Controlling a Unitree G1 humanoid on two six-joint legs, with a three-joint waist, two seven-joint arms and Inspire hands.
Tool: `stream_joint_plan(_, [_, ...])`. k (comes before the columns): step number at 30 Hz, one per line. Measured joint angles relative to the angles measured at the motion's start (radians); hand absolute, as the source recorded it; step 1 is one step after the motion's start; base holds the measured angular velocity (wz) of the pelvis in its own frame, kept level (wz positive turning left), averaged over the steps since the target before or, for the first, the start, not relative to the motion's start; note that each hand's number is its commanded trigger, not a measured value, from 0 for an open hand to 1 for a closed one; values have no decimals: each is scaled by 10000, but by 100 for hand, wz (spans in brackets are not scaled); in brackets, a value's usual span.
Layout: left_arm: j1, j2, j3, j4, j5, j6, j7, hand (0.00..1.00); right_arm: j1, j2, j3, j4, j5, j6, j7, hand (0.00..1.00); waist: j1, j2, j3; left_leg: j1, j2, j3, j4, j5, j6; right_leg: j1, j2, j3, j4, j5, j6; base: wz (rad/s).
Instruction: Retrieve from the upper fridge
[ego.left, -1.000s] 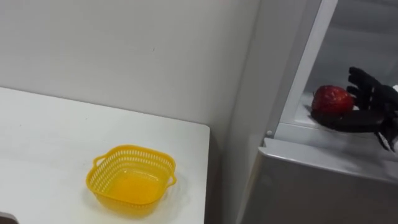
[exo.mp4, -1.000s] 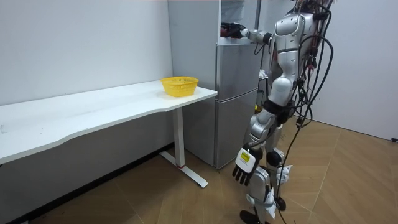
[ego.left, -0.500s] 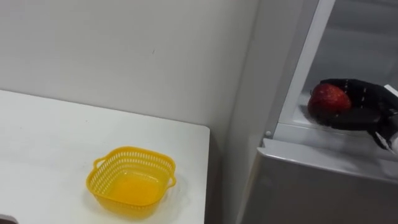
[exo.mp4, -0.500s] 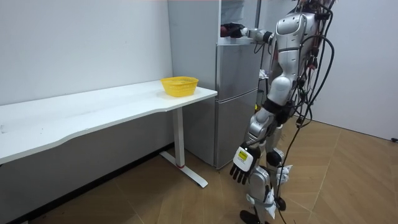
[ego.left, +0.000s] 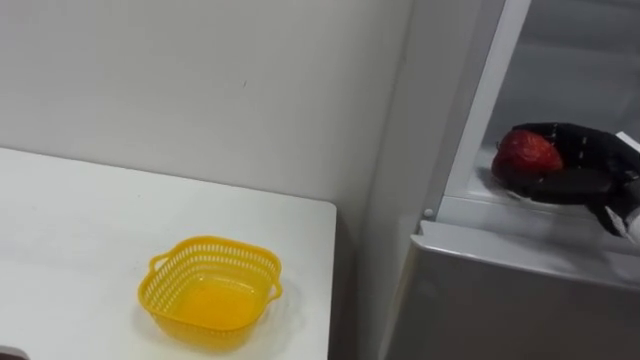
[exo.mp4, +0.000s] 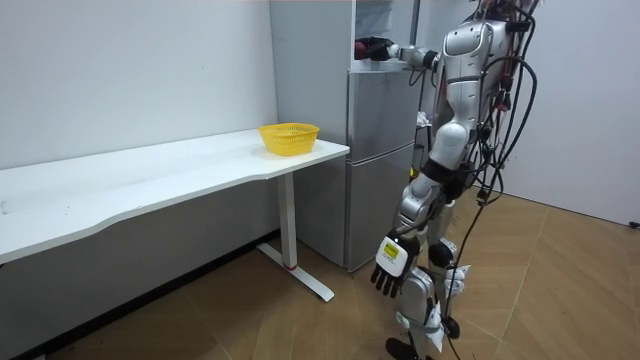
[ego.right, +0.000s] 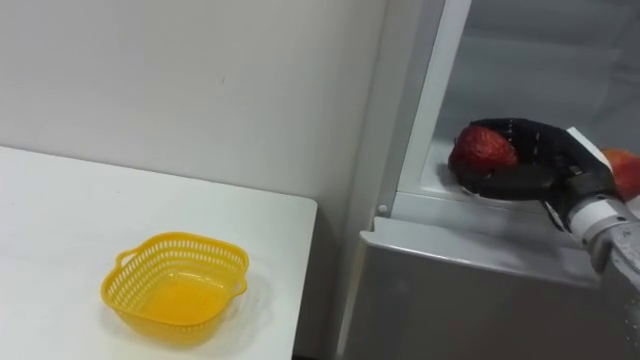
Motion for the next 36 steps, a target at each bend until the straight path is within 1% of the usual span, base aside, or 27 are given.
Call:
stream_joint_plan(3, [-30,1,-1,-34,-3,-2,10,0,3,1,1,-188,-34,65,-231,100,-15,-25,-26,-84,0,1,16,0,0,-115,1,-2,6,2,-3,0])
stream_joint_plan(7, [-9,32,2,-74,-1,-13,17,0,24,3,8,-696,-84,75,-818,100,-10,-2,-29,-152,3,65,38,3,2,-177,-6,22,8,12,-19,-1])
stream_joint_plan(9, [-13,51,0,-48,36,-19,38,0,147,11,3,-1386,-95,78,-1227,100,-72,52,-26,-144,-2,59,35,3,2,-162,-7,16,-13,13,-18,0])
stream_joint_plan(11, [30,46,-4,-49,33,-32,121,0,479,120,-7,-2748,-159,62,-1669,100,-179,169,-29,-123,-2,57,34,3,2,-129,-5,15,-17,13,-17,0])
stream_joint_plan(13, [10,30,-5,-51,30,-66,245,0,720,157,-44,-3545,-164,41,-2010,100,-194,269,-17,-95,1,93,37,3,2,-107,-5,11,-30,14,-17,0])
stream_joint_plan(14, [-6,23,-18,-46,-20,-137,323,0,988,360,-152,-4278,-405,32,-2358,100,-196,361,-10,-92,1,92,36,3,2,-98,-4,-1,-31,14,-17,0])
stream_joint_plan(15, [-3,12,-19,-39,-23,-165,364,0,1109,507,-195,-4635,-535,18,-2505,100,-195,409,0,-73,2,95,36,3,2,-87,-4,1,-30,14,-16,-4])
stream_joint_plan(16, [-45,-17,-40,-6,-31,-221,423,0,1376,751,-205,-5224,-749,-99,-2770,100,-183,523,63,5,3,130,32,3,2,-33,-3,16,-31,13,-16,-6])
stream_joint_plan(17, [-85,-19,-204,61,-62,-257,456,0,1620,1038,-204,-5654,-1005,-195,-2995,100,-166,611,90,61,6,158,23,3,2,12,-8,16,-29,13,-16,-6])
stream_joint_plan(18, [-119,-26,-251,64,-56,-266,458,0,1749,1222,-206,-5865,-1260,-206,-3131,100,-200,661,90,73,11,171,19,3,2,3,-8,17,-31,13,-16,-6])
stream_joint_plan(19, [-123,-60,-336,61,-43,-302,460,0,2059,1564,-210,-6316,-1701,-216,-3400,100,-197,730,108,60,17,182,19,3,2,-22,-7,14,-31,13,-16,-4])
stream_joint_plan(20, [-125,-129,-383,55,-10,-349,467,0,2356,1851,-209,-6704,-2102,-225,-3588,100,-196,807,100,-1,18,191,20,3,1,-94,-7,17,-4,13,-16,-6])
stream_joint_plan(22, [-205,-233,-537,82,-60,-439,471,0,2703,2181,-110,-7165,-2779,-235,-3896,100,-181,937,74,-30,21,254,15,3,3,-147,-14,50,40,17,-23,-6])
stream_joint_plan(23, [-205,-275,-646,236,-75,-504,488,0,2873,2336,5,-7381,-3419,-238,-4098,100,-161,1005,31,-27,19,252,16,4,3,-150,-20,44,74,17,-23,-5])
stream_joint_plan(24, [-257,-278,-747,447,-74,-576,495,0,2968,2503,79,-7624,-3940,-259,-4338,100,-161,1045,9,-50,27,254,-1,4,3,-187,-13,79,144,16,-21,-3])
stream_joint_plan(25, [-248,-275,-800,469,-73,-586,496,0,2973,2544,129,-7727,-4166,-283,-4450,100,-166,1056,2,-53,29,260,-16,4,2,-202,-6,102,147,16,-22,-7])
stream_joint_plan(27, [-253,-283,-892,532,-74,-648,496,0,2971,2564,198,-8185,-4897,-575,-4842,100,-135,1062,-6,-118,34,297,-32,11,-4,-286,6,174,162,18,-25,-6])
stream_joint_plan(28, [-260,-287,-891,558,-73,-661,496,0,2972,2569,199,-8309,-5119,-646,-4939,100,-122,1062,-7,-119,34,303,-27,12,-3,-293,6,192,165,19,-27,-5])
stream_joint_plan(29, [-291,-288,-892,655,-58,-713,492,0,2971,2573,209,-8503,-5529,-846,-5096,100,-43,1060,-8,-88,35,335,-25,12,-3,-288,12,246,168,20,-29,-9])
stream_joint_plan(30, [-321,-288,-892,701,-20,-722,471,0,2971,2572,279,-8748,-5924,-937,-5195,100,22,1048,-9,-40,36,374,-43,13,-3,-273,12,274,172,20,-29,-10])
stream_joint_plan(31, [-357,-290,-896,744,-5,-723,462,0,2971,2573,352,-8889,-6165,-946,-5240,100,49,1041,-7,-39,36,386,-45,13,-2,-276,11,279,171,20,-29,-8])
stream_joint_plan(32, [-483,-294,-932,848,0,-732,452,0,2970,2592,562,-9186,-6829,-953,-5308,100,107,1024,-4,-28,37,417,-58,13,-2,-280,12,299,170,20,-29,-4])
stream_joint_plan(33, [-534,-287,-1001,874,5,-735,445,0,2970,2623,687,-9338,-7170,-976,-5315,100,124,1012,0,-29,37,417,-61,13,-2,-276,12,298,171,20,-29,0])
stream_joint_plan(35, [-658,-282,-1192,892,-3,-833,437,0,2970,2697,1253,-9696,-7873,-1274,-5300,100,235,924,8,6,37,418,-98,13,-1,-265,14,300,171,20,-29,0])
stream_joint_plan(36, [-698,-279,-1260,888,-2,-846,440,0,2970,2698,1377,-9741,-7945,-1321,-5286,100,284,898,6,10,37,416,-108,14,-1,-265,14,299,171,20,-29,0])
